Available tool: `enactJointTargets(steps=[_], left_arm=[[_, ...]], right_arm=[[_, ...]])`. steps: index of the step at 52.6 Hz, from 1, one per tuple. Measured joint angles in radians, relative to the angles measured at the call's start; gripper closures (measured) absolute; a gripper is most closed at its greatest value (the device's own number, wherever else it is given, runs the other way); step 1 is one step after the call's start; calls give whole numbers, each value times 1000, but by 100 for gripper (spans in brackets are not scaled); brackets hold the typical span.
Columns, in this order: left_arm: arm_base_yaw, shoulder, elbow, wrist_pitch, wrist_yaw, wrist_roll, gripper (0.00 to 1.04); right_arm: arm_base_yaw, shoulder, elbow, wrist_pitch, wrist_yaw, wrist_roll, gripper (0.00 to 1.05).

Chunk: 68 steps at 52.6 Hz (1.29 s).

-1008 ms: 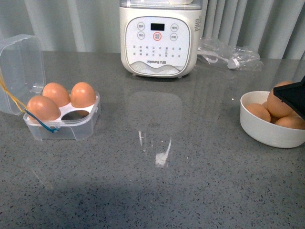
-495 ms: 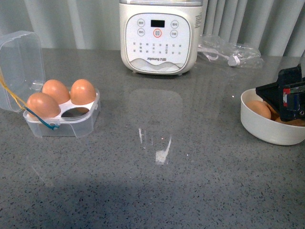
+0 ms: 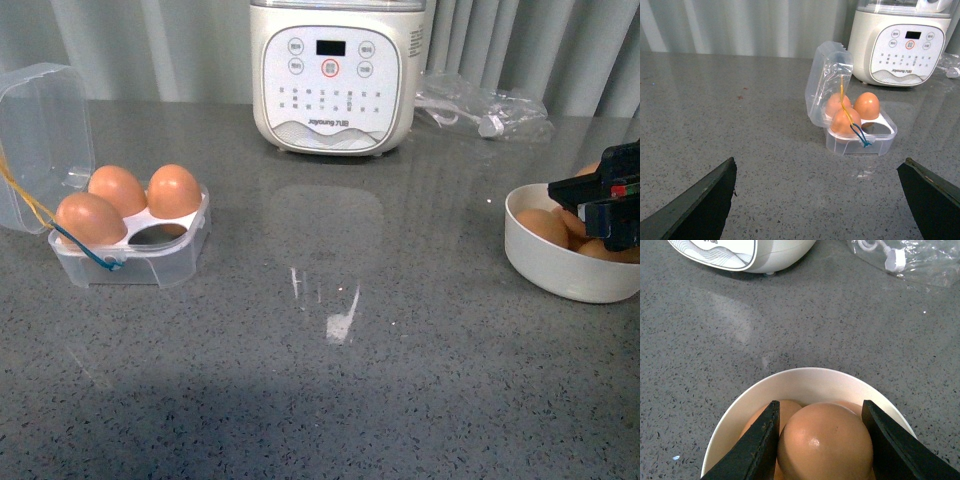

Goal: Put egg into box

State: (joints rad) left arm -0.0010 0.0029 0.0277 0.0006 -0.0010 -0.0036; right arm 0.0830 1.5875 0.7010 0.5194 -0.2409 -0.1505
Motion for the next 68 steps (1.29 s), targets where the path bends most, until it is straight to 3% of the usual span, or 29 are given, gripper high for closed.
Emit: enactJointTargets(steps=[22, 29, 43, 68], left_arm=[[0, 0, 0, 0, 0, 0, 7], [0, 0, 0, 0, 0, 0, 7], [0, 0, 0, 0, 0, 0, 7], [0, 0, 0, 0, 0, 0, 7]], right_arm=[[30, -158, -3, -38, -77, 60, 62], [134, -97, 106, -49, -61, 78, 62], [334, 114, 283, -5, -248, 48, 62], [423, 292, 474, -66, -332, 72, 62]])
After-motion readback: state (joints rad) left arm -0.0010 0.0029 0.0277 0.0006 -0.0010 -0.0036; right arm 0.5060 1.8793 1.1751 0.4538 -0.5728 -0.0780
